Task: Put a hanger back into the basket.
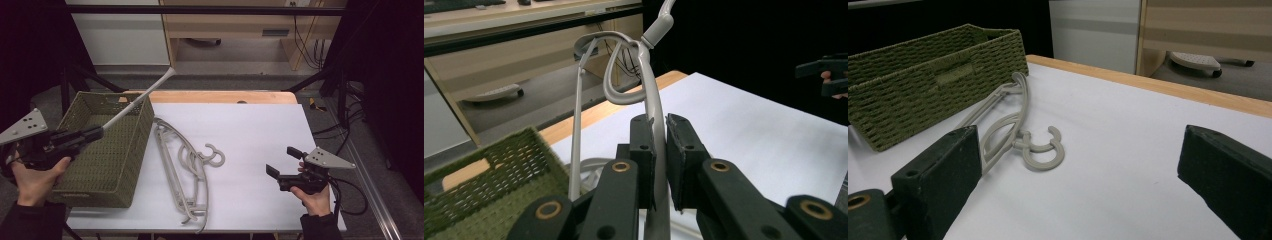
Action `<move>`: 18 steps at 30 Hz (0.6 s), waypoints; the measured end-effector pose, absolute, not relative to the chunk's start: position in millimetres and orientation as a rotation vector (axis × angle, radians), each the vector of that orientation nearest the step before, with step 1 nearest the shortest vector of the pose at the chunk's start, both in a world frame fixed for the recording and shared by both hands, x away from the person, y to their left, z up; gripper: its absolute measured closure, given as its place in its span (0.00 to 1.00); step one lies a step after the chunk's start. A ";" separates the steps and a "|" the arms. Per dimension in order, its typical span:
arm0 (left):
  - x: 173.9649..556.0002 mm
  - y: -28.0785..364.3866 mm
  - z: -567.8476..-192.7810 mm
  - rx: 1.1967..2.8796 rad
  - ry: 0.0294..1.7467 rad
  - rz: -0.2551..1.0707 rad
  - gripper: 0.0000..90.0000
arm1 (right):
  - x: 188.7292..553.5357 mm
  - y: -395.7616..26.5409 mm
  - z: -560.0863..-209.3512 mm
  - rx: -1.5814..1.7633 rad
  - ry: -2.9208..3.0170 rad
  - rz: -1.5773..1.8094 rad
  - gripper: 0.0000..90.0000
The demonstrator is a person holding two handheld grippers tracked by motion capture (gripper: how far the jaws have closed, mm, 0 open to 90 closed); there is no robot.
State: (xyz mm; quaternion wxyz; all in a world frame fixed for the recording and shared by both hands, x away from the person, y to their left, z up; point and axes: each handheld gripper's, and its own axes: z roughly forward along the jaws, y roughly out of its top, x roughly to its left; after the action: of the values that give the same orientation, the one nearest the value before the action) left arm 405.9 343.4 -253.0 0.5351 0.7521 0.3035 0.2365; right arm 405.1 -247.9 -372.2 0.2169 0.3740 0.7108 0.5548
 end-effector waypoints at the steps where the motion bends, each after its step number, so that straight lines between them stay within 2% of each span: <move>1: 406.5 347.1 -254.1 1.795 0.725 0.563 0.91 | 405.2 -247.5 -372.3 1.040 1.969 1.533 0.05; 18: 425.8 406.0 -293.7 1.744 0.827 0.585 0.91 | 405.5 -249.1 -372.5 1.043 1.967 1.531 0.05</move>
State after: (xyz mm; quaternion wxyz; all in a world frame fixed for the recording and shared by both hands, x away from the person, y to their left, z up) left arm 425.8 406.0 -293.7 0.5332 0.7315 0.3468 0.2455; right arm 405.5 -249.1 -372.5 0.2181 0.3769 0.7104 0.5530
